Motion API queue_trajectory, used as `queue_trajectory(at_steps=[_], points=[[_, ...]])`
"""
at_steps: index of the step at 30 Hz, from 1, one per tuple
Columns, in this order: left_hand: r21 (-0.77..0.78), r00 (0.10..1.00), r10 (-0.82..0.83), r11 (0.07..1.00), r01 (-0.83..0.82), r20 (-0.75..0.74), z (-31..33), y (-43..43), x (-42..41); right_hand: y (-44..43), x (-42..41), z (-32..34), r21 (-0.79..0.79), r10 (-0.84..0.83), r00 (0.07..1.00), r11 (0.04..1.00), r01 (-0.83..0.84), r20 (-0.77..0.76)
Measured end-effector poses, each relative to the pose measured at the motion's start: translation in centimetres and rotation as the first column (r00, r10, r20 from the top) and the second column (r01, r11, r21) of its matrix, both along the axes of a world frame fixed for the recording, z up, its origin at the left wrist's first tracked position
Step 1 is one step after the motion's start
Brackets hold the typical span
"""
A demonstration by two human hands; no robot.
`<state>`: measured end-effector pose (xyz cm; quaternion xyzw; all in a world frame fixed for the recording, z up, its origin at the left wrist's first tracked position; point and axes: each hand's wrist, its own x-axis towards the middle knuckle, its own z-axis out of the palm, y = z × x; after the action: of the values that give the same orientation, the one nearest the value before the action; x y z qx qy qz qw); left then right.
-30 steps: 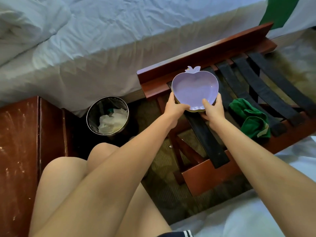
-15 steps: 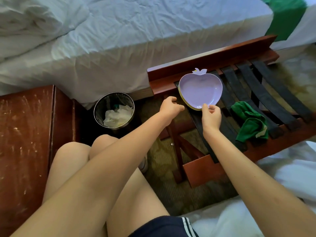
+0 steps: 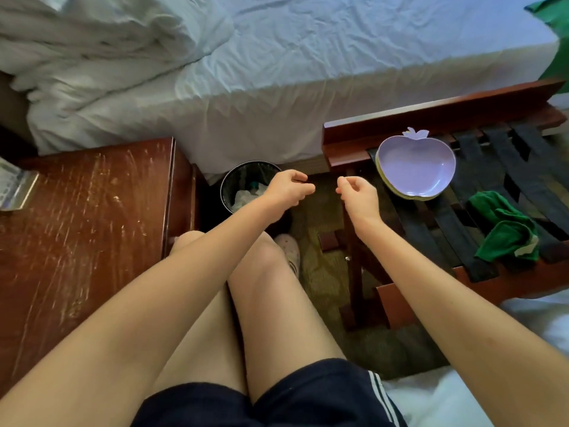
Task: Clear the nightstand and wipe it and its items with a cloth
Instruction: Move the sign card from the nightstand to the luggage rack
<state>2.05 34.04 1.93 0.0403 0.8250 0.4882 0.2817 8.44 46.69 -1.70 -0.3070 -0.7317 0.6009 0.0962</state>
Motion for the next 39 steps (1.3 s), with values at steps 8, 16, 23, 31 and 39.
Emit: queue_trajectory(at_steps=[8, 16, 23, 31, 39], points=[[0.083, 0.967, 0.251, 0.964, -0.254, 0.043, -0.5, -8.5, 0.3, -8.2, -2.9, 1.2, 0.004, 0.216, 0.976, 0.976, -0.216, -0.037], [0.132, 0.913, 0.407, 0.904, -0.407, 0.029, 0.3, -16.5, -0.8, -15.9, -6.1, 2.1, 0.003, 0.378, 0.925, 0.926, -0.378, -0.027], [0.159, 0.837, 0.544, 0.822, -0.546, 0.059, -0.1, -22.8, -2.6, -21.7, -9.4, 2.9, 0.05, 0.49, 0.871, 0.871, -0.489, -0.03], [0.131, 0.634, 0.774, 0.628, -0.767, 0.001, -1.1, -31.5, -5.1, -26.6, -12.6, 2.7, 0.078, 0.597, 0.802, 0.802, -0.593, -0.037], [0.048, 0.322, 0.94, 0.328, -0.943, -0.113, -2.0, -39.9, -9.6, -27.9, -14.9, 1.5, 0.117, 0.656, 0.755, 0.75, -0.651, -0.006]])
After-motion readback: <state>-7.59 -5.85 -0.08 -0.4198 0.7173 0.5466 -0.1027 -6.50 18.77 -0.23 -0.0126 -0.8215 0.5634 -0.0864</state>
